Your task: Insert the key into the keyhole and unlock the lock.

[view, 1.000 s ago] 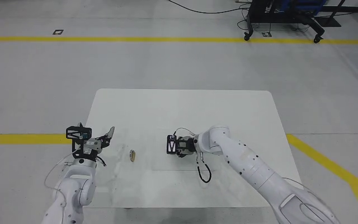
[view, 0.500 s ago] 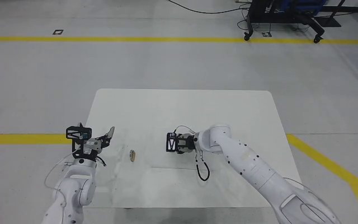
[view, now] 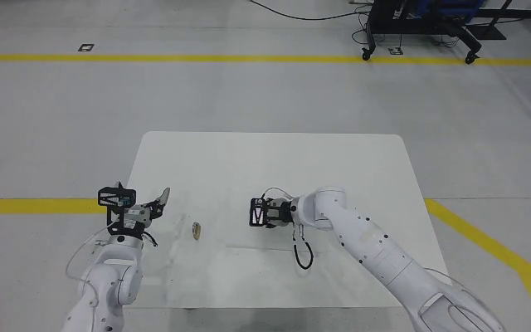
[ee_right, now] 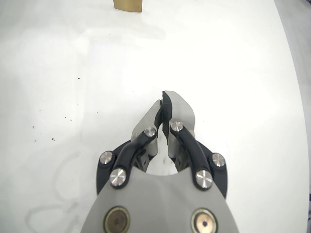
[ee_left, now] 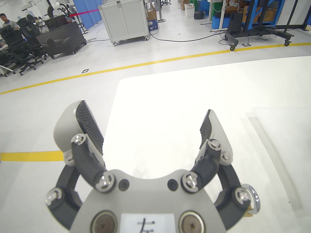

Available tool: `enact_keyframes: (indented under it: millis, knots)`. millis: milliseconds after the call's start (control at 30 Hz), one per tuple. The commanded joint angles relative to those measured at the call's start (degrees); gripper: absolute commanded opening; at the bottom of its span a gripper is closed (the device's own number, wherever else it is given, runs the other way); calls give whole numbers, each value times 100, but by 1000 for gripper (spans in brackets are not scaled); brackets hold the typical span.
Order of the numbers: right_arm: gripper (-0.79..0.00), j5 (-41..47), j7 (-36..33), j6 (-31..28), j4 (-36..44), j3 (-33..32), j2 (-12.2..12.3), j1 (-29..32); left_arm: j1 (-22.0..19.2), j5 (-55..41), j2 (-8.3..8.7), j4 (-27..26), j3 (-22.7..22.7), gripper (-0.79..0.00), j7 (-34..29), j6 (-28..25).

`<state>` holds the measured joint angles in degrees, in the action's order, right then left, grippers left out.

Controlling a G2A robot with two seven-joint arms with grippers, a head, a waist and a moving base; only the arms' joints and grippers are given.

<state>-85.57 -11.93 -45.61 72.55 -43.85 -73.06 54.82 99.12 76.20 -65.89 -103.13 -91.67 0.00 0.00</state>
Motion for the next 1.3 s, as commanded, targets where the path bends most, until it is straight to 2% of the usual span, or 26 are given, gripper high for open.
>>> enact_keyframes:
  millis: [0, 200, 567, 733, 833, 933, 1033, 1267]
  knots:
    - [-785, -33, 211, 144, 74, -51, 23, 109, 0, 0, 0, 0, 0, 0, 0, 0]
    - [-785, -437, 1541, 314, 186, -447, 218, 510, 0, 0, 0, 0, 0, 0, 0, 0]
    - [-785, -1240, 4326, 814, -260, -756, 436, 896, 0, 0, 0, 0, 0, 0, 0, 0]
    - [-785, -1436, 4832, 876, -533, -707, 451, 832, 0, 0, 0, 0, 0, 0, 0, 0]
    - [-785, -1455, 4999, 858, -695, -645, 436, 756, -105, -173, -11, -142, 121, 0, -166, -273]
    - [-785, -1487, 5114, 873, -857, -567, 416, 688, -288, -336, -22, -313, 317, 0, -462, -579]
    - [-785, -1508, 5197, 939, -1024, -508, 396, 642, -579, -143, -47, -402, 680, 0, -775, -655]
    - [-785, -1564, 5504, 1034, -1197, -503, 416, 630, -1619, 709, -177, 83, 1989, 0, -1521, -790]
